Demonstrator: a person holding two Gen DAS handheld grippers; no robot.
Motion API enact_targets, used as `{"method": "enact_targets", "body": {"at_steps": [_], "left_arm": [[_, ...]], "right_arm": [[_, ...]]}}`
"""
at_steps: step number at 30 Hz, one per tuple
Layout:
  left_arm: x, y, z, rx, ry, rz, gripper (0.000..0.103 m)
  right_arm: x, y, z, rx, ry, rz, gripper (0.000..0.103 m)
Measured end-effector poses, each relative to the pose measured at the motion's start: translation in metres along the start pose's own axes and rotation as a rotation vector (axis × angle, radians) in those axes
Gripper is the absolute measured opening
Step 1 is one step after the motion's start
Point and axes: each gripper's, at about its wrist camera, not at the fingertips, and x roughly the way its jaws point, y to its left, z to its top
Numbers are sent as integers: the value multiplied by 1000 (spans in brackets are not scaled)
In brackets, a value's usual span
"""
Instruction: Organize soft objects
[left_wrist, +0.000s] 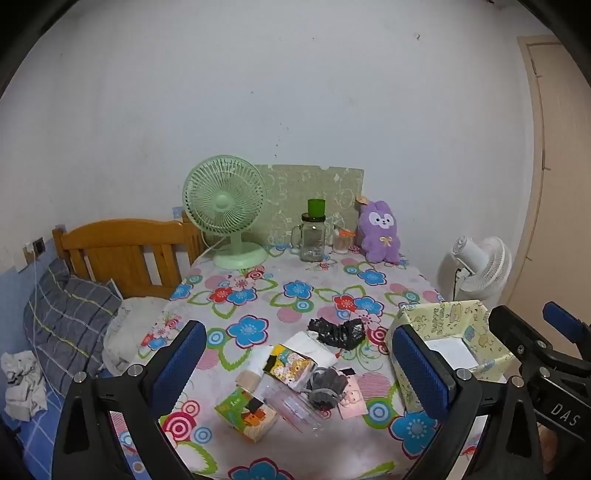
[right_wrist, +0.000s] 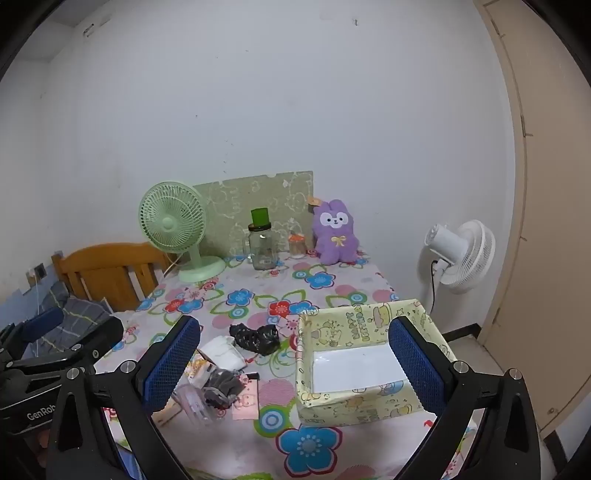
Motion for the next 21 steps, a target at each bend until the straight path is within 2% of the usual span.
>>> {"method": "enact_targets", "body": {"at_steps": [4, 9, 21], "left_arm": [[-1, -8, -4, 3, 11, 6, 102], [2, 4, 0, -45, 18, -32, 102], [10, 2, -4, -25, 27, -15, 102]], "right_arm": [[0, 0, 2, 16, -14, 1, 103], [2, -3, -4, 35, 0, 7, 103], [1, 0, -5, 11, 9, -18, 103]]}}
